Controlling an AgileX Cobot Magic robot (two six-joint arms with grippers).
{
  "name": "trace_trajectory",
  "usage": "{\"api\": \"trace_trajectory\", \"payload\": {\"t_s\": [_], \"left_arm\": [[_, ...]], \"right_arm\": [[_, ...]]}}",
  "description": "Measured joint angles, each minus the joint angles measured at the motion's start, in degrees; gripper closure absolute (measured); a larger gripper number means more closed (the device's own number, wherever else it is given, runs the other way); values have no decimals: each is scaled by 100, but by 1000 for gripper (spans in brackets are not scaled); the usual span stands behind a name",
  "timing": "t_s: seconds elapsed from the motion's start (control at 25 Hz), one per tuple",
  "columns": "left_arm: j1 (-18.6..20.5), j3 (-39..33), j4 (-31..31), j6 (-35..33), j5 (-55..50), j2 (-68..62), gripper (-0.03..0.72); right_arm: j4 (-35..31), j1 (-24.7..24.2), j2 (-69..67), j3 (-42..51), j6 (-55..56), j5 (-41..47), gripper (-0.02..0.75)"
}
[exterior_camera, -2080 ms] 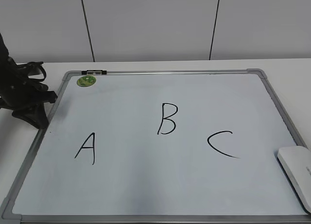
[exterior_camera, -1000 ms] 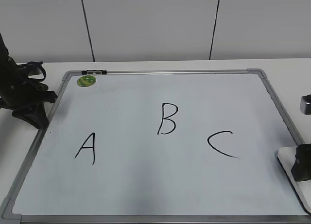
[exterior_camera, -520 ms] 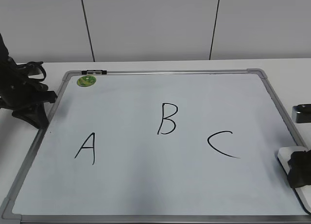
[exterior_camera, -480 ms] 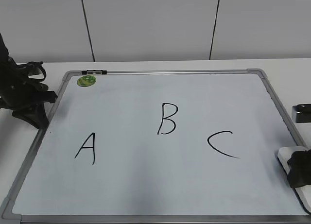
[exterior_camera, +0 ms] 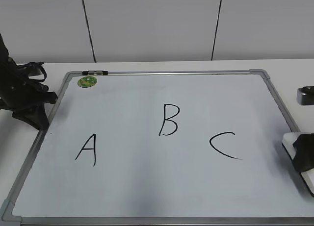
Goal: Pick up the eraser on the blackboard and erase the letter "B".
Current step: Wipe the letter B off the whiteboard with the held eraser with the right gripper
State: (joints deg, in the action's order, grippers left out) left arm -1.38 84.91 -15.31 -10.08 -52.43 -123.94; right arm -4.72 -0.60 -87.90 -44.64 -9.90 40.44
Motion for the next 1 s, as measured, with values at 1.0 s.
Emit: {"api": "trace_trajectory", "payload": {"t_s": [1.0], "left_arm": [[0,12,-10,0,-10,0,652]], "right_arm": [[99,2455,-2967,-5063,-229,1733,203]]}}
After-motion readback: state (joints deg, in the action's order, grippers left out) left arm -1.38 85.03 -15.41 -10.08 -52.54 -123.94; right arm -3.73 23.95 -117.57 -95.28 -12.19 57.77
